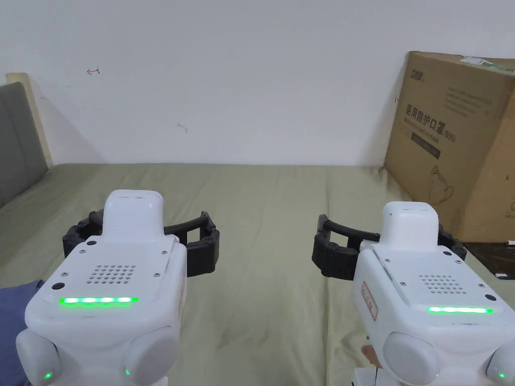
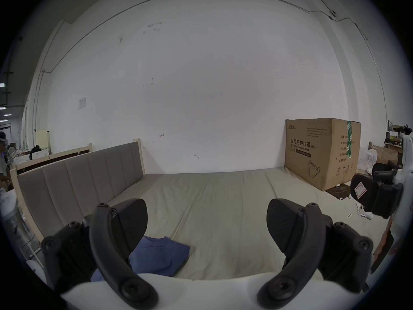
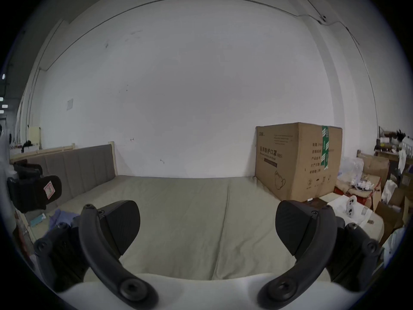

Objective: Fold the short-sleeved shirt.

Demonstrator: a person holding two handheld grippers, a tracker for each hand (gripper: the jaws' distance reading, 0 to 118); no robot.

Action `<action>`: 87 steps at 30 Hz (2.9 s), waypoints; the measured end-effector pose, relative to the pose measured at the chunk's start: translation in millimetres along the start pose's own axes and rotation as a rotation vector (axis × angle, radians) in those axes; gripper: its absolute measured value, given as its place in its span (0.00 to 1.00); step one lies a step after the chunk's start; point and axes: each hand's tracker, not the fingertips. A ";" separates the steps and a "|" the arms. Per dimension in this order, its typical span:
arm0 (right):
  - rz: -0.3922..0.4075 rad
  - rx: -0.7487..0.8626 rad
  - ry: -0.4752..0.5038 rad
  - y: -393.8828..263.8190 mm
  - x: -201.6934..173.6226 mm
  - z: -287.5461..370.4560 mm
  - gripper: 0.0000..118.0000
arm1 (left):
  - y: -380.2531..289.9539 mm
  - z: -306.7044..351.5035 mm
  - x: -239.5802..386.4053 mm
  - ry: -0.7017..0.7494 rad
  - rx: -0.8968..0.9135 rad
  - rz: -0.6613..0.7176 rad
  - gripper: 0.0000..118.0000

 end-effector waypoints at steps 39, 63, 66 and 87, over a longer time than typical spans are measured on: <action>-0.001 -0.188 0.503 -4.7 -161.4 -41.2 0.00 | -18.1 52.6 -163.6 0.403 -0.123 0.114 0.00; 0.086 -0.499 0.471 -94.0 -206.9 -105.2 0.00 | -193.0 -108.9 -225.5 0.268 -0.737 0.164 0.95; 0.078 -0.534 0.459 -105.5 -207.3 -116.5 0.00 | -221.8 -139.2 -228.9 0.188 -0.857 0.206 0.95; 0.010 -0.577 0.394 -103.8 -163.1 -109.1 0.00 | -182.4 -139.2 -241.4 0.230 -0.914 0.288 0.06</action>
